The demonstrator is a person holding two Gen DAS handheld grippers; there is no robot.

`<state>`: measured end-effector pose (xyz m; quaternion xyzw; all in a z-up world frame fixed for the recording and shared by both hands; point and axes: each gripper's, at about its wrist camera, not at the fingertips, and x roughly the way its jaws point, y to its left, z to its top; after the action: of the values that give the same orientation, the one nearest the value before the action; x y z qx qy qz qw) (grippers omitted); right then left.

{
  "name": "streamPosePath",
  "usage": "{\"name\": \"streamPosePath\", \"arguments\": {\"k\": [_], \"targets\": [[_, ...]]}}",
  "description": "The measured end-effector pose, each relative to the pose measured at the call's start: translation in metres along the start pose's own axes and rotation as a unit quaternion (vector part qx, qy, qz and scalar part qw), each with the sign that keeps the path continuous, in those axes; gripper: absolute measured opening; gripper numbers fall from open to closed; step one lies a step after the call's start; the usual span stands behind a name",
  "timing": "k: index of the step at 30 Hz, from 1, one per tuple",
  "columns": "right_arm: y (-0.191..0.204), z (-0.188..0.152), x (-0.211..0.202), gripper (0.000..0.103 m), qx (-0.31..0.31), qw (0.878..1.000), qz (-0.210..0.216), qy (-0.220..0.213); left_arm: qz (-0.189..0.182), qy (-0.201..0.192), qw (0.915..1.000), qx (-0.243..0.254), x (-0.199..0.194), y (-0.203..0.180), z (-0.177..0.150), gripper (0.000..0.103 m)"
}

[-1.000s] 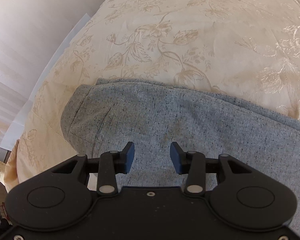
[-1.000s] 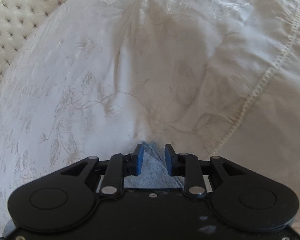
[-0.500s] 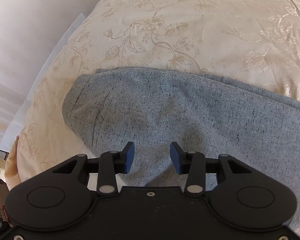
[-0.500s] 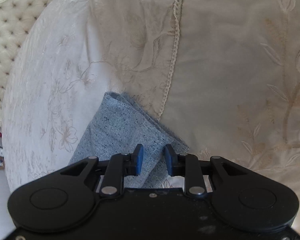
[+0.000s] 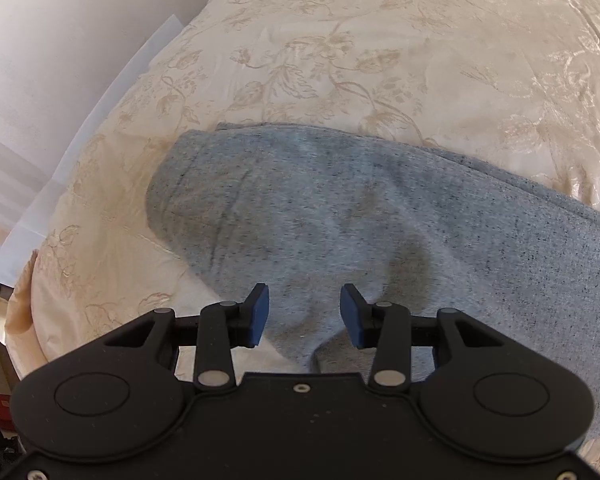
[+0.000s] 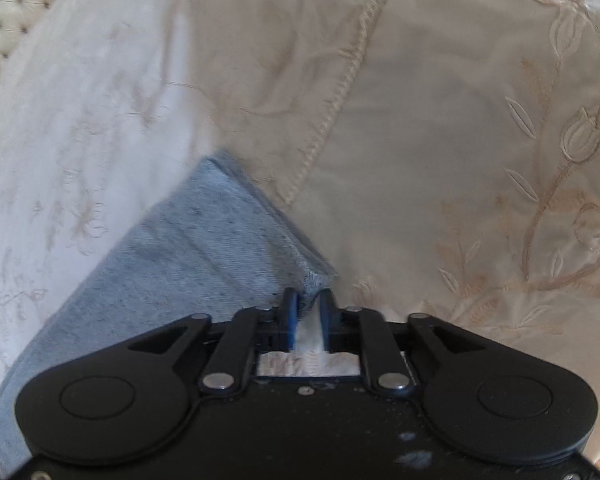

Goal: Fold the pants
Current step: 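Lift the hems with the right tool toward the waistband, then lower the grey trouser hems and open the right tool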

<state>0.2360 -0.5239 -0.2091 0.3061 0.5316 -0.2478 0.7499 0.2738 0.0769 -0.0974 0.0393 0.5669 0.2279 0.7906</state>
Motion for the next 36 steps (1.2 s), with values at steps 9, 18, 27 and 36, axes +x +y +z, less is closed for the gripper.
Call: {"name": "streamPosePath", "arguments": {"k": [9,18,27,36], "targets": [[0.035,-0.034,-0.062,0.023,-0.036,0.994,-0.006,-0.102,-0.004,0.004,0.9998,-0.017,0.029,0.083,0.006,0.051],[0.157,-0.119,-0.091,0.023,-0.089,0.988,0.049,-0.114,-0.082,0.032,0.9960,-0.016,0.108,0.144,0.016,0.051],[0.295,-0.238,-0.081,0.023,-0.187,0.971,0.147,-0.036,-0.175,0.035,0.9828,-0.049,0.160,0.166,0.033,0.052],[0.376,-0.355,-0.065,0.026,-0.359,0.909,0.197,0.074,-0.010,-0.036,0.9993,0.009,0.155,0.167,0.073,0.050]]}}
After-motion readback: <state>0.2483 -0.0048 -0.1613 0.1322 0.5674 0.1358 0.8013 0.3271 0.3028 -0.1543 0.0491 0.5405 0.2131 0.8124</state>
